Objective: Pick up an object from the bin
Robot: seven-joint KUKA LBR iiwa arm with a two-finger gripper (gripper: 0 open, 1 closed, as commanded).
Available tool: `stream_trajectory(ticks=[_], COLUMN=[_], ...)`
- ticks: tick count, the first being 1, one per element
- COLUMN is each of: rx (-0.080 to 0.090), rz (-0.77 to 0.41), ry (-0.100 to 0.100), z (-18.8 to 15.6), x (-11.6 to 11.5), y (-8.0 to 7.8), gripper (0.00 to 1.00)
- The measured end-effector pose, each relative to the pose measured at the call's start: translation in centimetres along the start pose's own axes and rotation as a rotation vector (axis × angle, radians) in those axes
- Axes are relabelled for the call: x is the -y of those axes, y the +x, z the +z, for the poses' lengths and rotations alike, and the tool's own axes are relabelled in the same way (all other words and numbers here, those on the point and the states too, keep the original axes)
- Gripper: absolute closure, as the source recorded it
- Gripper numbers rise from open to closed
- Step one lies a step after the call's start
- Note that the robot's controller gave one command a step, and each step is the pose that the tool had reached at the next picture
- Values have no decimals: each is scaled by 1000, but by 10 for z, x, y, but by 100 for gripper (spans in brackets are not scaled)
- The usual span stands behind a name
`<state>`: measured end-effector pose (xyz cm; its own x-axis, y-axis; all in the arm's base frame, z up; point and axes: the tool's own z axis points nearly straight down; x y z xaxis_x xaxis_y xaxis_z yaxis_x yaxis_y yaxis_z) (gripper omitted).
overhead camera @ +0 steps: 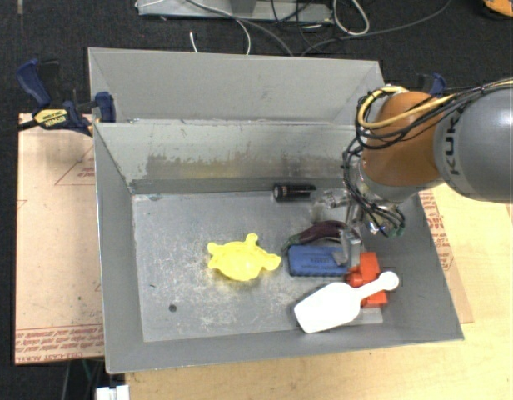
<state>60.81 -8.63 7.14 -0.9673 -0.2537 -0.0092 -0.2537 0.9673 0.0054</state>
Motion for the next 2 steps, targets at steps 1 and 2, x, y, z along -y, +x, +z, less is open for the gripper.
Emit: stream_trajectory(ticks=[1,2], rx=[6,17], rz=[116,-33], ry=[5,6], z=[-1,-4], x=[-13,11], y=[7,-3], gripper=[0,100])
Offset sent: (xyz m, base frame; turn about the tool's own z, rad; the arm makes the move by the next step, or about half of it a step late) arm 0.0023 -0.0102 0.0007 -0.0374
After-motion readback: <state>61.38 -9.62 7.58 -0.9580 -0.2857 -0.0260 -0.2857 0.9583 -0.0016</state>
